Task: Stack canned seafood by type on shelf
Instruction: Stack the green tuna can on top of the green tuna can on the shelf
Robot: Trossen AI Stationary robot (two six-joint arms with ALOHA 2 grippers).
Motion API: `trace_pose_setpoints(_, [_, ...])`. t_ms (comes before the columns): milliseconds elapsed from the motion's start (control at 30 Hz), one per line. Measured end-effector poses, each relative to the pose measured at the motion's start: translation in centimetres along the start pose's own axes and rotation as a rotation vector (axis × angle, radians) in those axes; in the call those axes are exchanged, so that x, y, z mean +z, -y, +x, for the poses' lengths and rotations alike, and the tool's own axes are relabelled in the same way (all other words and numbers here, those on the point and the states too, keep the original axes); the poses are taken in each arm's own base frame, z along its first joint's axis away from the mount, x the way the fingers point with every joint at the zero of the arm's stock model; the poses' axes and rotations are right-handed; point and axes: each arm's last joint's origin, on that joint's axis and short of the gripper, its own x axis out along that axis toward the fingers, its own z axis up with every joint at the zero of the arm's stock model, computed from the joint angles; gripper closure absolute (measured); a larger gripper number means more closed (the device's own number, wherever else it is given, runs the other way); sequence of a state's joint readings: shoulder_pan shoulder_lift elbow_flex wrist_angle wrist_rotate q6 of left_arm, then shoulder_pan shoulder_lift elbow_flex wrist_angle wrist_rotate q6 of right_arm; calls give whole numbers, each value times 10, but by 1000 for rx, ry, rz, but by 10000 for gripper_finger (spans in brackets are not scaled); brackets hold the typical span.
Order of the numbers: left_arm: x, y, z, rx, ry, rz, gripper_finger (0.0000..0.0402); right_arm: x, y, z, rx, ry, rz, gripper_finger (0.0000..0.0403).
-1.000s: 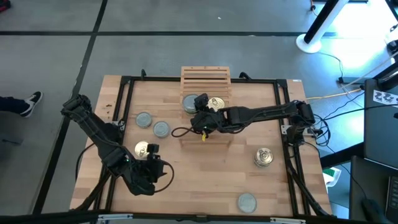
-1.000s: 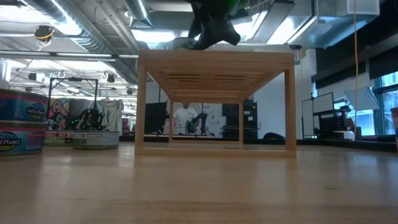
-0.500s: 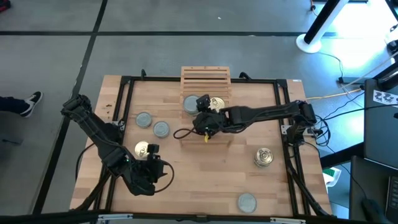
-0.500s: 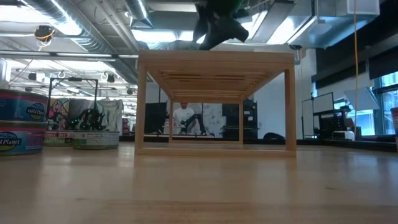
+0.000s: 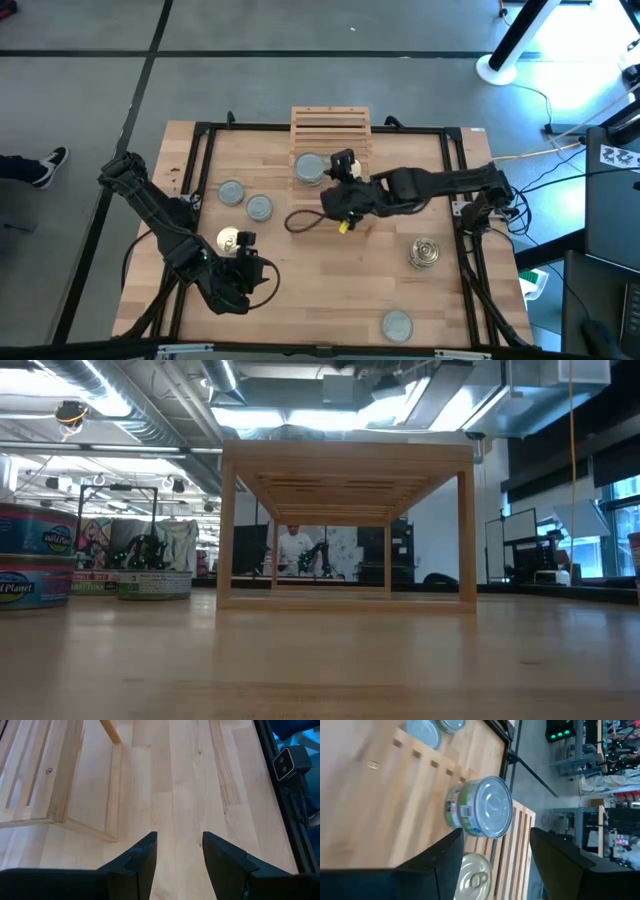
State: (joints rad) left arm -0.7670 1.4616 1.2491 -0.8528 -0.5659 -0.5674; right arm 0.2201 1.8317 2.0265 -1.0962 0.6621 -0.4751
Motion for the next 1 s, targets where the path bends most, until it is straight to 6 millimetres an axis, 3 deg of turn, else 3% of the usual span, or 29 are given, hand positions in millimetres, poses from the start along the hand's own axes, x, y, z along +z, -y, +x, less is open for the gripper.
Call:
trace_pose_setpoints(233, [1, 0, 0, -4, 8, -39, 249, 1, -21, -38, 76, -25, 45, 176])
trace_pose_setpoints(467, [15, 1, 3, -47, 103, -46, 249, -7, -53, -66, 164, -111, 95, 176])
trace_pose_setpoints(1000, [25, -5, 8, -38, 149, -10, 249, 4, -123, -137, 577, -3, 229, 176])
